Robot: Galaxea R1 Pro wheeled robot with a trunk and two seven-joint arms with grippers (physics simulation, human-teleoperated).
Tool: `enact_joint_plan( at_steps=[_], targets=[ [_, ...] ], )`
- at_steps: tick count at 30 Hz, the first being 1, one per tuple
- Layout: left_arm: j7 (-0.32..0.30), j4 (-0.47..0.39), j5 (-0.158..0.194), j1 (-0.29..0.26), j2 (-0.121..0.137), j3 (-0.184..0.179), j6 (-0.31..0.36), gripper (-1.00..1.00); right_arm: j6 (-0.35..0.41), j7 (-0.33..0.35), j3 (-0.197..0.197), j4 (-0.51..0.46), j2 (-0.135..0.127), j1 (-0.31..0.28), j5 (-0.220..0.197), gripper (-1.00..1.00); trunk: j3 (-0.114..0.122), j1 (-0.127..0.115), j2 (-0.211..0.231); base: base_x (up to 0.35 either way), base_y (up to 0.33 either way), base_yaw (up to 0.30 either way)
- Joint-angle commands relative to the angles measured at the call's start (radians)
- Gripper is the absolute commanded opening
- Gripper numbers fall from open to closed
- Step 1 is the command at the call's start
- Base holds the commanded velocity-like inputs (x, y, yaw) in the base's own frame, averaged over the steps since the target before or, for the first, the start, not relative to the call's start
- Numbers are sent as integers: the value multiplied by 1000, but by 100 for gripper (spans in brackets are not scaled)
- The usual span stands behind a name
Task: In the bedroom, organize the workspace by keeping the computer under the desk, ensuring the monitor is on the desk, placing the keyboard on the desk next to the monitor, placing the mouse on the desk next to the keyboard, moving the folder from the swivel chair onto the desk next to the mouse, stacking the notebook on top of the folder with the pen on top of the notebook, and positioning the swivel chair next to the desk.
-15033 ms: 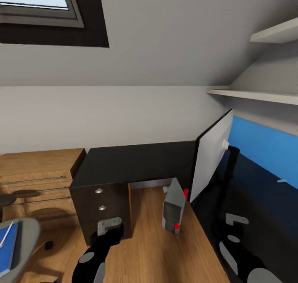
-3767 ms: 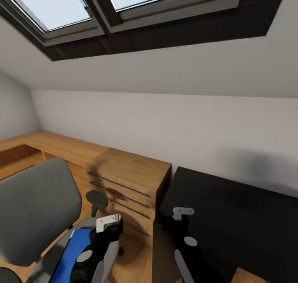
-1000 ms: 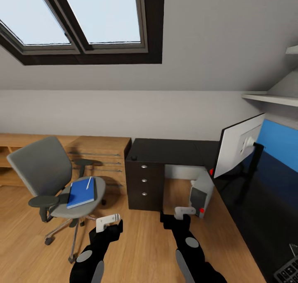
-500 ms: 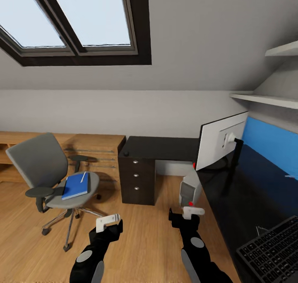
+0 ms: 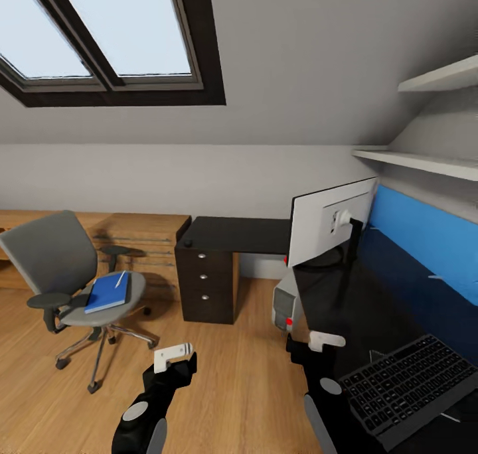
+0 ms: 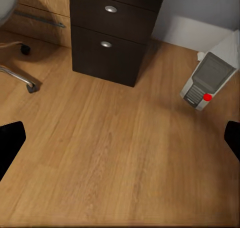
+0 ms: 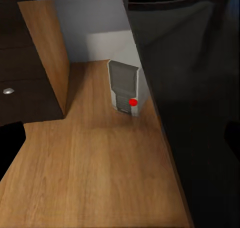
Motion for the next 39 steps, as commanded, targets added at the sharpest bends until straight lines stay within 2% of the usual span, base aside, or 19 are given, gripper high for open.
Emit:
enact_joint_plan(
  at_steps=[1, 2, 6, 7, 11, 12, 26, 39],
  targets=[
    [9, -2, 11, -1, 0, -1, 4, 100, 6, -8, -5, 1, -7, -1, -7, 100, -1, 0, -1, -106, -319, 0],
    [10, -1, 11, -1, 0, -2, 4, 100, 10, -8, -30, 26, -18, -5, -8, 100, -1, 0, -1, -61, -327, 0],
    [10, 0, 9, -1, 0, -3, 2, 100, 11, -6, -72, 89, -37, -22, -7, 100, -1, 0, -1, -22, -334, 0],
    [10, 1, 9, -1, 0, -3, 1, 100, 8, -5, -92, 161, -61, -66, -8, 100, -1, 0, -1, 127, -310, 0],
    [10, 2, 8, -1, 0, -3, 2, 100, 3, -4, -104, 266, -91, -125, -10, 100, -1, 0, -1, 118, -221, 0],
    [11, 3, 9, -1, 0, -3, 2, 100, 1, -4, -106, 319, -98, -153, -11, 100, -1, 0, -1, 31, -54, 0],
    [11, 4, 9, -1, 0, -3, 4, 100, -1, -5, -107, 562, -104, -281, -10, 100, -1, 0, -1, 5, -9, 0],
    [10, 4, 10, -1, 0, -3, 4, 100, 3, -5, -106, 690, -104, -349, -9, 100, -1, 0, -1, 0, 0, 0]
  ],
)
